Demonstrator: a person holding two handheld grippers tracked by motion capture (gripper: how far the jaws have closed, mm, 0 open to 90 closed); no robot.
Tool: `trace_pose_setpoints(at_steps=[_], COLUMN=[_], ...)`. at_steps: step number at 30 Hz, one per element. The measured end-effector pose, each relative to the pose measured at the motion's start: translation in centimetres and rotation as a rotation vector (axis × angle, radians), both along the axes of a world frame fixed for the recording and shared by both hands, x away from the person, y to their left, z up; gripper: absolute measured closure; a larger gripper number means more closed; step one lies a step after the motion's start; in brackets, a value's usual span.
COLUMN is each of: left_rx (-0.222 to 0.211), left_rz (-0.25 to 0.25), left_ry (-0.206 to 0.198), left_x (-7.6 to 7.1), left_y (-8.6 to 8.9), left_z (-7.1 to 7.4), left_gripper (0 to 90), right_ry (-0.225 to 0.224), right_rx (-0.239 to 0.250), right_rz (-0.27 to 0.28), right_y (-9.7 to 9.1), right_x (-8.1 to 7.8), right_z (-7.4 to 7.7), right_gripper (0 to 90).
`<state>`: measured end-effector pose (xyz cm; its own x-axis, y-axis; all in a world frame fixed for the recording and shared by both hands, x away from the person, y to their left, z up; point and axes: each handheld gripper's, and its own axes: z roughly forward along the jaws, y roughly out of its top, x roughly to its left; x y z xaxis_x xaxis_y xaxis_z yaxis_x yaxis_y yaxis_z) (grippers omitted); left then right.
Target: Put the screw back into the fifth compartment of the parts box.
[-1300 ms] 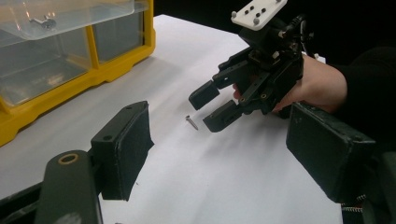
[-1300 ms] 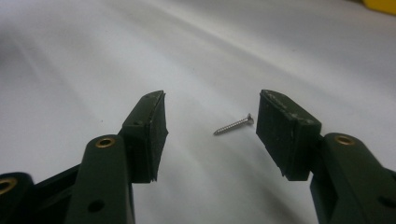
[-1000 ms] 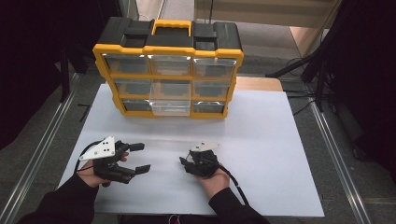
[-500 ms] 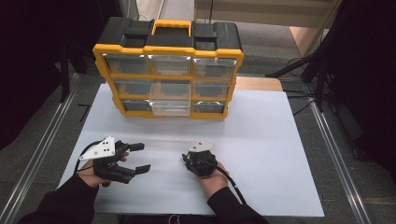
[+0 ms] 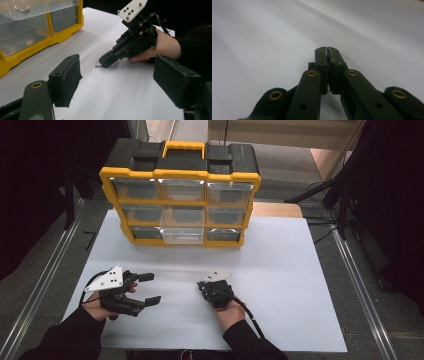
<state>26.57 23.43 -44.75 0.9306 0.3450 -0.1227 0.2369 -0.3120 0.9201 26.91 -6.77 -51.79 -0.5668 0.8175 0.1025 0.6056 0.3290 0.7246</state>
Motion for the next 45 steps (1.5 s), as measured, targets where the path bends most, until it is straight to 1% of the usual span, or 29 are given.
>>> trace_pose_setpoints(at_steps=[9,15,20,24,31,34,36,41,45], left_rx=[-0.003,0.001,0.000,-0.001,-0.004,0.000,-0.001,-0.001,-0.001], left_rz=[-0.001,-0.004,-0.002,-0.003,-0.003,-0.003,-0.003,-0.003,-0.005], left_ry=[0.003,0.003,0.001,0.002,0.003,0.003,0.003,0.003,0.005], left_x=[0.0,0.0,0.0,0.0,0.0,0.0,0.0,0.0,0.0], left_y=[0.0,0.0,0.0,0.0,0.0,0.0,0.0,0.0,0.0], left_z=[0.0,0.0,0.0,0.0,0.0,0.0,0.0,0.0,0.0], left_gripper=[21.8,21.8,21.8,21.8,21.8,21.8,21.8,21.8,21.8], right_ry=[0.005,0.009,0.002,-0.016,-0.031,-0.057,-0.070,-0.087,-0.108], right_rx=[0.017,0.044,0.067,0.079,0.102,0.126,0.131,0.158,0.175], right_rz=[0.012,0.006,0.005,0.015,0.029,0.037,0.045,0.046,0.051], right_y=[-0.3,-0.9,-1.2,-1.2,-1.1,-1.2,-1.2,-1.2,-1.4], right_x=[0.1,0.2,0.1,0.1,-0.1,-0.2,-0.3,-0.4,-0.5], right_z=[0.0,0.2,0.7,1.1,1.8,2.1,2.3,3.1,3.7], right_gripper=[89.5,89.6,89.7,89.7,89.7,89.7,89.7,89.7,89.7])
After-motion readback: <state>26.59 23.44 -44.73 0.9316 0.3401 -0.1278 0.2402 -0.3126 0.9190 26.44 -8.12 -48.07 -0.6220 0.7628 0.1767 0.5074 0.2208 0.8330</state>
